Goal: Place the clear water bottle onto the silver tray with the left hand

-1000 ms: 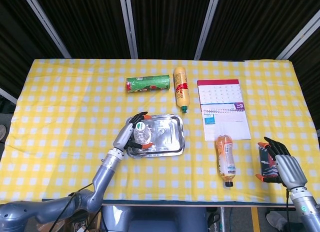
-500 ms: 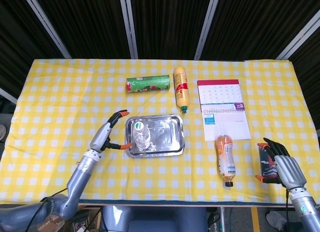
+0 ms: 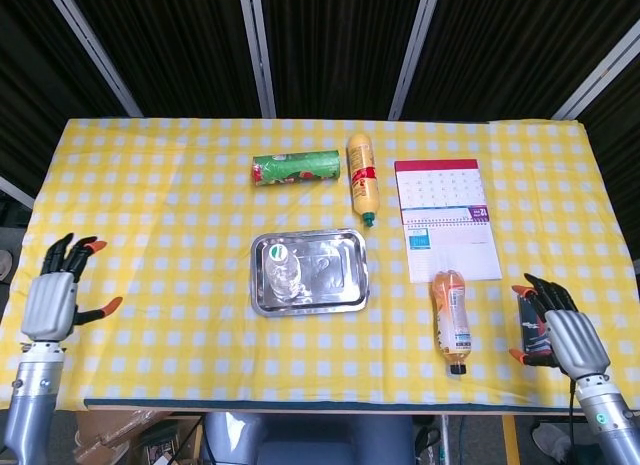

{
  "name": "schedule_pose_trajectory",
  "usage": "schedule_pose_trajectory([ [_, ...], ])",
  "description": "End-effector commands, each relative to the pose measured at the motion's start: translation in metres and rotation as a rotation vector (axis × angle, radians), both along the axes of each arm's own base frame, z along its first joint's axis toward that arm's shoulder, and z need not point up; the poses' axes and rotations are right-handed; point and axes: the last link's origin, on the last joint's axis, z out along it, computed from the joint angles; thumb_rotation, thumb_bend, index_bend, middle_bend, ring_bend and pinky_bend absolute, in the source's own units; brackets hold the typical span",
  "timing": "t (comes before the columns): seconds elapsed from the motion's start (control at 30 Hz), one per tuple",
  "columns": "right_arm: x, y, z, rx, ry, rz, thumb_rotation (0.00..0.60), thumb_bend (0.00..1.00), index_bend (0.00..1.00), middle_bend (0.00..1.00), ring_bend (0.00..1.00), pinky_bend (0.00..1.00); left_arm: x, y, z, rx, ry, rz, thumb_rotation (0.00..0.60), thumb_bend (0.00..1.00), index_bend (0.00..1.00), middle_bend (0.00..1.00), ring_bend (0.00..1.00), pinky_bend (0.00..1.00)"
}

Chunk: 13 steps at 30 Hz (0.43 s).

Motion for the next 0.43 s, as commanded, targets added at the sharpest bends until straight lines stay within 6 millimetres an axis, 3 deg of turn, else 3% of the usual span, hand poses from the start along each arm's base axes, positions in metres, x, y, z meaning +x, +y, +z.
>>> schedule_pose_trajectory([
  [0.03,0.002,-0.001,-0.001,-0.027,0.001,0.03,0.6,0.16,0.18,0.04,0.0,0.0,-0.02,-0.014,0.01,0.09,0.167,0.058,0.6,0.13,0.19,0.14,0.0,0.0],
  [0.43,0.007,-0.003,0.0,-0.127,-0.025,0.112,0.6,0.16,0.18,0.04,0.0,0.0,-0.013,-0.018,0.026,0.148,0.134,0.015,0.6,0.13,0.18,0.12,0.0,0.0],
])
